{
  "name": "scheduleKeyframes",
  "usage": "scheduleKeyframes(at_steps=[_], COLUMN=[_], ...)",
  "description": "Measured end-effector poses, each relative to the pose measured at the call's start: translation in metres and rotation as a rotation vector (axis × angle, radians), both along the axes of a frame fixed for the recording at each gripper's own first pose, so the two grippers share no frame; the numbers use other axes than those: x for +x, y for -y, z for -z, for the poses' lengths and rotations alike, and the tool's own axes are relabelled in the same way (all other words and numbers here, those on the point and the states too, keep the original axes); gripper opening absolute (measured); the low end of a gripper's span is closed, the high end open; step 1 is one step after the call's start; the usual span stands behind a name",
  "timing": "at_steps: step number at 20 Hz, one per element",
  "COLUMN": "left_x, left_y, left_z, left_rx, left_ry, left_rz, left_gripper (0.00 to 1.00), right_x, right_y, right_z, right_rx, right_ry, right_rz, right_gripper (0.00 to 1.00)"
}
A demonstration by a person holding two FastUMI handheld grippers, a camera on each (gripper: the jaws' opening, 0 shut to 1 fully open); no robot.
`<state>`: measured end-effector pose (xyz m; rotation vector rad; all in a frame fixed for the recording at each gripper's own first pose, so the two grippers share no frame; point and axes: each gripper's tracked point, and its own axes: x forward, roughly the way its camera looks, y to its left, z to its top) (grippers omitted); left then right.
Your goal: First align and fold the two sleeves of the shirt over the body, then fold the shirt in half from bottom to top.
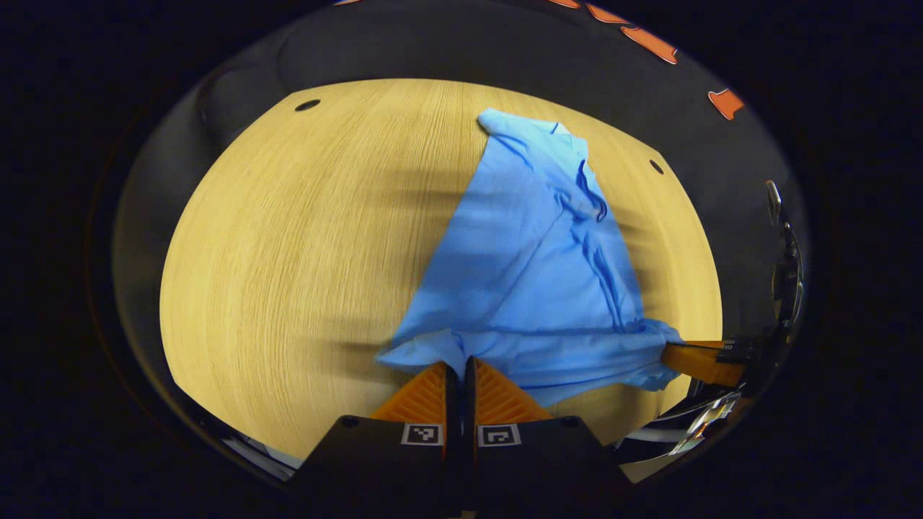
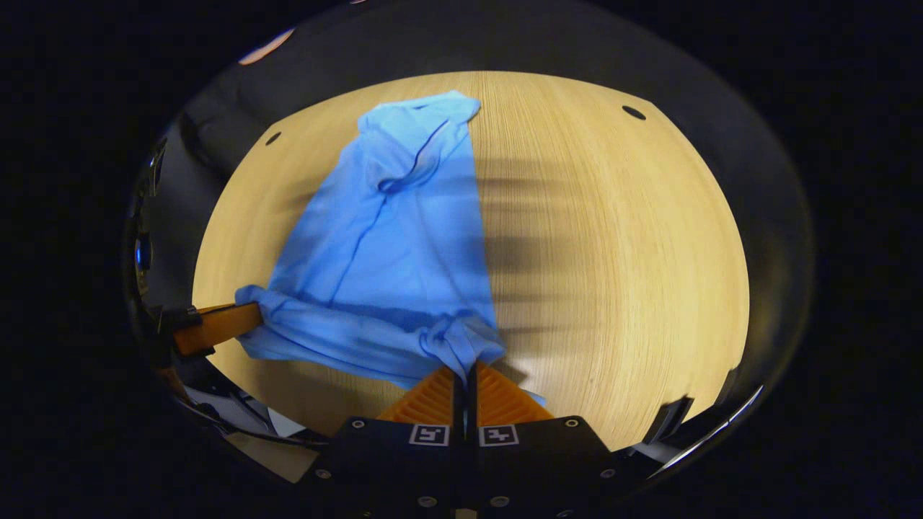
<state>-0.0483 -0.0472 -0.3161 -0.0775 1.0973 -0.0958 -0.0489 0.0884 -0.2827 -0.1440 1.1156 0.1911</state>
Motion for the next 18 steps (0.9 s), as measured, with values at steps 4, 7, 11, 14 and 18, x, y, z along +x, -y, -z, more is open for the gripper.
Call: scheduleKeyframes(at_steps=[4, 7, 11, 14, 18], left_x=[0.064, 0.115, 0.179, 0.221, 0.268], left_y=[0.007, 0.012, 0.018, 0.02, 0.015], left_z=[-0.028, -0.048, -0.077, -0.087, -0.089], left_rx=[-0.003, -0.003, 0.004, 0.002, 0.03], left_ry=[0.074, 0.128, 0.191, 0.215, 0.252], left_rz=[0.04, 0.06, 0.082, 0.085, 0.082], left_gripper=[0.04, 0.04, 0.04, 0.04, 0.04], right_x=[0.059, 0.096, 0.154, 0.191, 0.239], right_y=[-0.006, -0.011, -0.02, -0.023, -0.036], right_z=[-0.033, -0.05, -0.078, -0.101, -0.102], right_rx=[0.029, 0.032, 0.051, 0.054, 0.055], right_ry=[0.09, 0.133, 0.211, 0.259, 0.283], right_rz=[0.017, 0.013, 0.033, 0.038, 0.026], right_gripper=[0.01, 0.01, 0.01, 0.0, 0.0])
